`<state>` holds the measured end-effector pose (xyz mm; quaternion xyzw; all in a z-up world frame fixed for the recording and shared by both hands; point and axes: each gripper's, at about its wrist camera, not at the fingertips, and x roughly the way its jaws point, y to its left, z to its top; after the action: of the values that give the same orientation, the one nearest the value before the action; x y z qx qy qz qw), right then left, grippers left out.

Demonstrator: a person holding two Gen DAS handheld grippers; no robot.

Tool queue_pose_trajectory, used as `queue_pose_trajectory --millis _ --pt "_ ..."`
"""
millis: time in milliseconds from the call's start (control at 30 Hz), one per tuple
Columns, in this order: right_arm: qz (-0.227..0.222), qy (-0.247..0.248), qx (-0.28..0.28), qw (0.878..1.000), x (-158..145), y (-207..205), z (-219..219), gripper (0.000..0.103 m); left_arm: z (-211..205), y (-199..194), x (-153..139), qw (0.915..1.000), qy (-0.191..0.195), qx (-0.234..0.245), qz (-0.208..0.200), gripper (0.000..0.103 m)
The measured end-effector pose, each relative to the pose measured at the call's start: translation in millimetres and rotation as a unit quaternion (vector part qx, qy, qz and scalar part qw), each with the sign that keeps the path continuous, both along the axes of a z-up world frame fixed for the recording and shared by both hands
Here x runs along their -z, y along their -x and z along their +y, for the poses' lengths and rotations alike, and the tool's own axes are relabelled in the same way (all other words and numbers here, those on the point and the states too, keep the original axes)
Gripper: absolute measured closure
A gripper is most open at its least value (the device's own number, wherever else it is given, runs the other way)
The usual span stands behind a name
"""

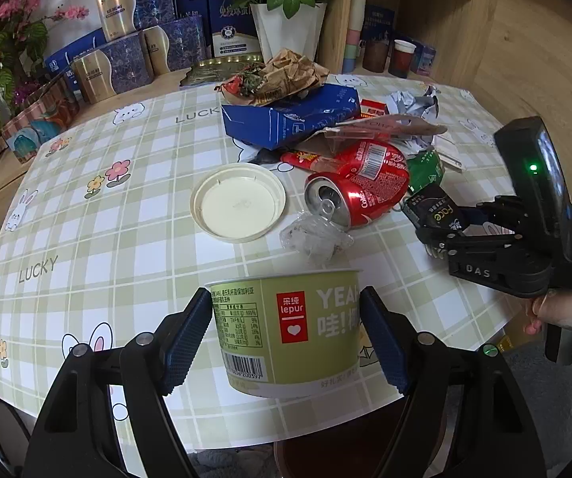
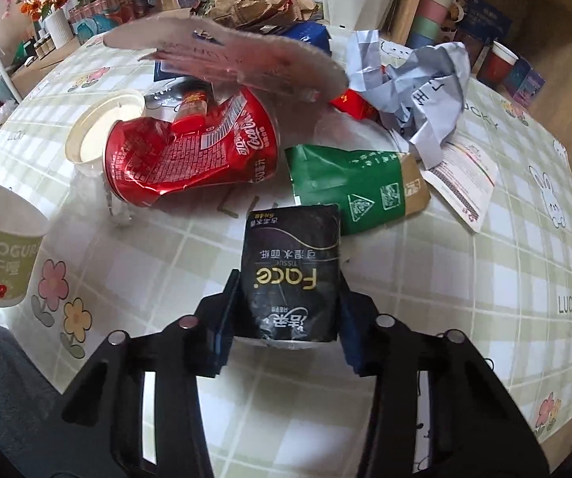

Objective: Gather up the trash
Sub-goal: 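Carry the tissue pack to the brown bin and release it with the right tool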

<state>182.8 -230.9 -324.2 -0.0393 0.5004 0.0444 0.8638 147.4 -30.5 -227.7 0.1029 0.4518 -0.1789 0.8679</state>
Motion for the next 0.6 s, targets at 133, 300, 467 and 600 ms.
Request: queue_pose_trajectory --millis 133,300,467,600 --pt "-0.011 -0.035 0.014 0.999 -12 10 -7 0.06 0 3 -7 0.9999 0.009 0.003 -0.006 0.029" --pt "-0.027 -0.045 0.017 0.998 -28 29 -11 0.06 -3 14 -17 0.9998 0.007 0.012 -0.015 0.029" --pt "-0.039 -0.053 0.019 0.998 -38 57 -16 0.06 -3 32 -24 0.9996 0.013 0.016 -0.019 0.029" --pt "-0.045 -0.056 0.021 0.997 -42 79 -19 0.06 -3 50 -27 0.9994 0.016 0.023 -0.019 0.029"
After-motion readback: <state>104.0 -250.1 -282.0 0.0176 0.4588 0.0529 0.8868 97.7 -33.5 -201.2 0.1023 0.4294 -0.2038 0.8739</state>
